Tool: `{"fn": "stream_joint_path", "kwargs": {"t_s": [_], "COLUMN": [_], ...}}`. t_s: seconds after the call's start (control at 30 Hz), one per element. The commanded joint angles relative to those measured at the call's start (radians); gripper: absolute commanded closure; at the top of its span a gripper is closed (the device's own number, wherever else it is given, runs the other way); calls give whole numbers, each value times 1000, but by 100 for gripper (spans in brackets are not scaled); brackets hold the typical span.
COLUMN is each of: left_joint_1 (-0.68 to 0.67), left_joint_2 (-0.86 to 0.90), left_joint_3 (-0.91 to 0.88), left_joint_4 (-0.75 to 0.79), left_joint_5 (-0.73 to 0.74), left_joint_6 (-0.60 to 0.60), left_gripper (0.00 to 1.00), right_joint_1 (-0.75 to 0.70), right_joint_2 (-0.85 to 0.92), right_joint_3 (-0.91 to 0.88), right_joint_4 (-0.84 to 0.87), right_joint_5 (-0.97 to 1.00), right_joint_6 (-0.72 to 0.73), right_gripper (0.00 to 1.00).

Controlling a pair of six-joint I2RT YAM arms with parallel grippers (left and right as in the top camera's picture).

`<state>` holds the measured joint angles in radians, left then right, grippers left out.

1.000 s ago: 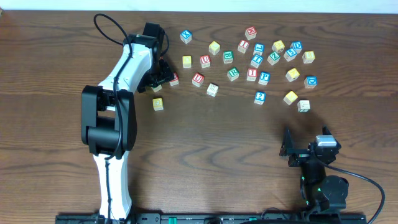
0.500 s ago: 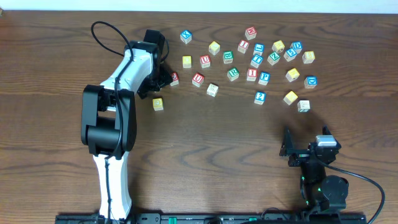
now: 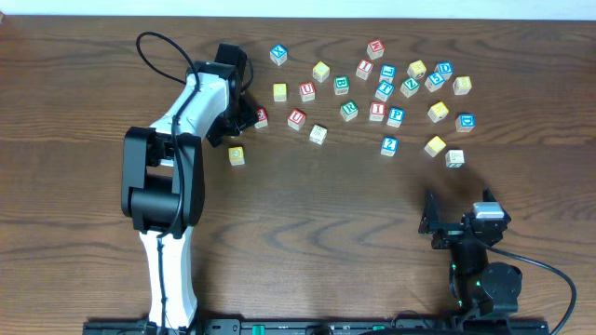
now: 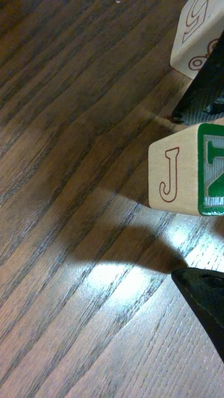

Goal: Spell out NEURIPS
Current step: 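Lower the left gripper around the green N block and close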

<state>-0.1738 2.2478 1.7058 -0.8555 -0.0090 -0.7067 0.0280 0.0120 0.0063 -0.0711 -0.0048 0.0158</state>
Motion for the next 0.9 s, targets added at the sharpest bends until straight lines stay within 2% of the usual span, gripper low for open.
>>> {"fn": "stream_joint_path", "kwargs": {"t_s": [0.0,0.2,0.43,0.87], "left_joint_1": [5,5,5,5], "left_joint_2": [8,7,7,5], "left_joint_3": [-12,-1,16,56], "left_joint_4": [-3,-11,-26,-41], "left_joint_5": [2,2,2,28], "left_joint_6": [2,2,2,21], "left_gripper": [27,27,36,37], "right_joint_1": [-8,-8,-8,-8], "right_joint_2": [-5,-5,-5,-5], "right_joint_3": [-1,-1,-1,-1], "right_joint_4": [-5,-5,-5,-5], "right_joint_5": [-2,-2,-2,-2], "right_joint_6": [13,13,13,13], "right_gripper": [1,1,1,1]}}
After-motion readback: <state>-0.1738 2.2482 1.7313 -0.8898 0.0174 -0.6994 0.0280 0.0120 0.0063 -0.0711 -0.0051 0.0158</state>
